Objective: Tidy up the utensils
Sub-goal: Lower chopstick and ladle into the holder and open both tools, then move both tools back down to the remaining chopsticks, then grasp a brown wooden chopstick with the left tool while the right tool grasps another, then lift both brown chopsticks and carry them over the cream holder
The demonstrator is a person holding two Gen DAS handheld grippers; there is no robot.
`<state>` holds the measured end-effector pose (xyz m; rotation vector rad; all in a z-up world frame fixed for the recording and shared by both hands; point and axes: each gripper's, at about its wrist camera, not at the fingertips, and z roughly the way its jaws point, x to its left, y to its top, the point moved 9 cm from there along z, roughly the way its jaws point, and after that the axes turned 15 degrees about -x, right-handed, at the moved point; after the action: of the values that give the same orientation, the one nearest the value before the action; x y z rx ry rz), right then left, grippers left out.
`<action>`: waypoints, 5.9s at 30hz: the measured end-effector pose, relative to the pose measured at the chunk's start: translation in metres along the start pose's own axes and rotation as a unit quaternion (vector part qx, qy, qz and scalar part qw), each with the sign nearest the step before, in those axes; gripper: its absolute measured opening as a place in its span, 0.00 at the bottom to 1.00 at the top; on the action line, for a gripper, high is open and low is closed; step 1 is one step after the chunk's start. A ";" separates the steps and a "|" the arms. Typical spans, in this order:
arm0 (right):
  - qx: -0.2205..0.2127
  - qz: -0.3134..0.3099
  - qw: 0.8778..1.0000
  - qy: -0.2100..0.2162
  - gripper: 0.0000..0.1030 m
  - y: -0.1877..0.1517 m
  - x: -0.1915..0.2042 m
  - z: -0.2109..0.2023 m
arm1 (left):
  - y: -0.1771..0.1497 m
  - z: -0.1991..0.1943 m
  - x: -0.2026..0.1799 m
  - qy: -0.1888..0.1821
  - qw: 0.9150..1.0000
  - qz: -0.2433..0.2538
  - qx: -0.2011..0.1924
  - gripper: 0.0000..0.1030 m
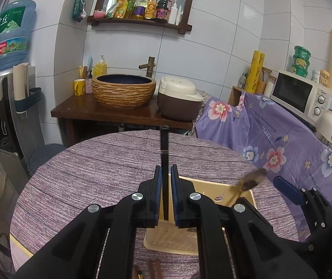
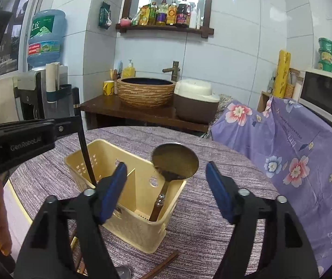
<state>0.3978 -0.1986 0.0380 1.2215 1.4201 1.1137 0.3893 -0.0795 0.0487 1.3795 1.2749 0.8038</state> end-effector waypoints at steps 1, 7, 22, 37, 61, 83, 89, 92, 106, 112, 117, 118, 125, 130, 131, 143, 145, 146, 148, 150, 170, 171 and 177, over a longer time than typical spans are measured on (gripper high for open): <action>-0.001 0.000 1.000 -0.001 0.70 0.001 0.000 -0.003 | 0.001 -0.005 0.001 -0.001 1.000 0.000 -0.003 0.19; -0.004 -0.001 1.000 -0.022 0.77 0.002 -0.008 -0.034 | -0.008 -0.045 0.013 0.011 1.000 0.003 -0.017 0.59; 0.127 0.015 0.991 -0.042 0.87 -0.109 -0.008 -0.108 | -0.131 -0.109 0.071 0.079 0.992 0.028 0.095 0.73; 0.240 0.021 0.971 -0.002 0.87 -0.178 0.037 -0.093 | -0.188 -0.128 0.080 0.077 0.986 0.007 0.150 0.60; 0.314 0.019 0.949 -0.035 0.87 -0.201 -0.017 -0.101 | -0.203 -0.119 0.060 0.045 0.983 0.008 0.179 0.54; 0.288 0.047 0.954 -0.062 0.87 -0.197 -0.028 -0.110 | -0.216 -0.100 0.058 0.063 0.972 0.080 0.212 0.48; 0.295 0.041 0.953 -0.057 0.87 -0.200 -0.019 -0.104 | -0.213 -0.095 0.065 0.066 0.972 0.071 0.216 0.48; 0.298 0.042 0.952 -0.060 0.87 -0.201 -0.023 -0.103 | -0.214 -0.096 0.065 0.065 0.972 0.077 0.212 0.48; 0.291 0.084 0.949 -0.088 0.87 -0.202 -0.056 -0.104 | -0.211 -0.092 0.075 0.068 0.972 0.067 0.217 0.48; 0.267 0.081 0.959 -0.056 0.87 -0.187 -0.032 -0.096 | -0.210 -0.087 0.074 0.071 0.971 0.066 0.217 0.48; 0.275 0.051 0.959 -0.051 0.87 -0.190 -0.014 -0.087 | -0.209 -0.084 0.073 0.072 0.971 0.073 0.216 0.48; 0.275 0.050 0.958 -0.059 0.85 -0.191 -0.017 -0.088 | -0.209 -0.083 0.074 0.072 0.971 0.074 0.216 0.48; 0.295 0.086 0.949 -0.068 0.82 -0.205 -0.033 -0.090 | -0.208 -0.082 0.077 0.074 0.971 0.071 0.214 0.48; 0.293 0.059 0.951 -0.080 0.82 -0.205 -0.031 -0.086 | -0.208 -0.081 0.077 0.073 0.972 0.071 0.212 0.48; 0.294 0.053 0.951 -0.084 0.82 -0.205 -0.034 -0.086 | -0.208 -0.081 0.077 0.070 0.972 0.070 0.212 0.48; 0.273 0.087 0.957 -0.048 0.68 -0.191 -0.041 -0.070 | -0.200 -0.059 0.084 0.069 0.971 0.044 0.226 0.48; 0.273 0.088 0.957 -0.034 0.63 -0.189 -0.038 -0.057 | -0.199 -0.052 0.082 0.068 0.970 0.042 0.231 0.46; 0.276 0.089 0.957 -0.030 0.62 -0.188 -0.037 -0.052 | -0.198 -0.049 0.082 0.069 0.969 0.042 0.232 0.43; 0.282 0.087 0.955 -0.025 0.57 -0.188 -0.036 -0.038 | -0.196 -0.043 0.084 0.076 0.969 0.043 0.233 0.37; 0.285 0.082 0.955 -0.024 0.54 -0.188 -0.036 -0.023 | -0.194 -0.037 0.085 0.081 0.968 0.044 0.234 0.28; 0.262 0.064 0.963 -0.006 0.07 -0.181 -0.031 0.016 | -0.186 -0.007 0.081 0.083 0.967 0.061 0.234 0.08; 0.255 0.067 0.965 -0.005 0.06 -0.179 -0.031 0.013 | -0.186 -0.008 0.080 0.081 0.968 0.059 0.232 0.07; 0.196 0.086 0.977 -0.004 0.06 -0.141 -0.044 -0.012 | -0.153 -0.028 0.076 0.066 0.980 0.046 0.182 0.07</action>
<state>0.3675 -0.2567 -0.0944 1.6508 1.6007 0.9670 0.3389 -0.0169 -0.1044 1.7089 1.5254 0.7609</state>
